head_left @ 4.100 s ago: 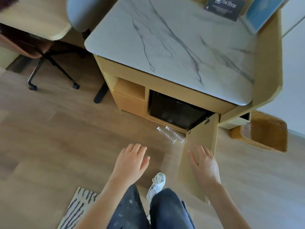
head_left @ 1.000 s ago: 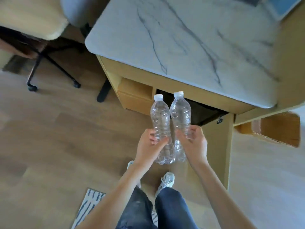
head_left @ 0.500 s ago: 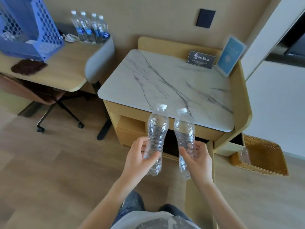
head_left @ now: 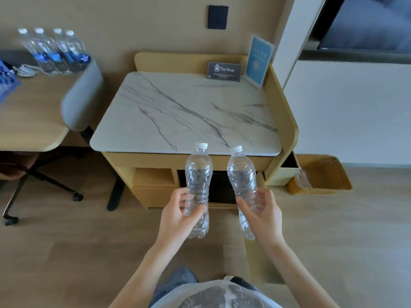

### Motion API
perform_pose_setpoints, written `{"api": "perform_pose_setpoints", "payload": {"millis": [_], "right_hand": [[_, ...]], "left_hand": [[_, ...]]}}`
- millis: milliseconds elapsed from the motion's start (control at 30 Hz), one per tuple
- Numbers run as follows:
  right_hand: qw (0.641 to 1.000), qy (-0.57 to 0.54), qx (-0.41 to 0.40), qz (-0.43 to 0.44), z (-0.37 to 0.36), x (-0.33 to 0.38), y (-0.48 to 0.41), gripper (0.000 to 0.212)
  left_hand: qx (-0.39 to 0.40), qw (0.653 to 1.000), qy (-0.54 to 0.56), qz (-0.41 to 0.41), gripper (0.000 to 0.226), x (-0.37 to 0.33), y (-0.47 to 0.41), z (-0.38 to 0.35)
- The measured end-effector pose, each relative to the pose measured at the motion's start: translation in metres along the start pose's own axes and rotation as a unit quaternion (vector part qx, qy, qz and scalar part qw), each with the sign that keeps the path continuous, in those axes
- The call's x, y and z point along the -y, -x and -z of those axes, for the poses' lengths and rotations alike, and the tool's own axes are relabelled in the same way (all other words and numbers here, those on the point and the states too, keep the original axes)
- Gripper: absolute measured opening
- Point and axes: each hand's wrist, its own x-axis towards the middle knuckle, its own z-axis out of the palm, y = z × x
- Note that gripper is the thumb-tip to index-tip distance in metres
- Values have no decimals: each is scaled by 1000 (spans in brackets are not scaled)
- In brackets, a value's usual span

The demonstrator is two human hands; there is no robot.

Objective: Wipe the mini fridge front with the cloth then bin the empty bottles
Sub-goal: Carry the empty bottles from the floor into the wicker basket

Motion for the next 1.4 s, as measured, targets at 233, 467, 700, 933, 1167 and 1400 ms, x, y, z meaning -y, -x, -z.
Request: {"api": "perform_pose_setpoints", "payload": {"millis": [233, 467, 700, 933, 1167, 1400], "right_hand": [[983, -24, -169, -63, -15, 8, 51, 42], [929, -24, -341, -141, -10, -9, 146, 39], [844, -20, -495, -205, 27, -23, 244, 40], [782, -17, -576, -237, 102, -54, 307, 44], [748, -19, -609, -262, 229, -117, 367, 49], [736, -15, -627, -255, 368, -157, 406, 53]], "left_hand": [[166, 982, -26, -81, 45, -21, -28, 24], [337, 928, -55, -148, 44, -28, -16, -4], [510, 839, -80, -171, 44, -40, 46, -69], [594, 769, -101, -215, 43, -62, 129, -171], [634, 723, -125, -245, 45, -92, 243, -306], [658, 699, -123, -251, 48, -132, 340, -424]]}}
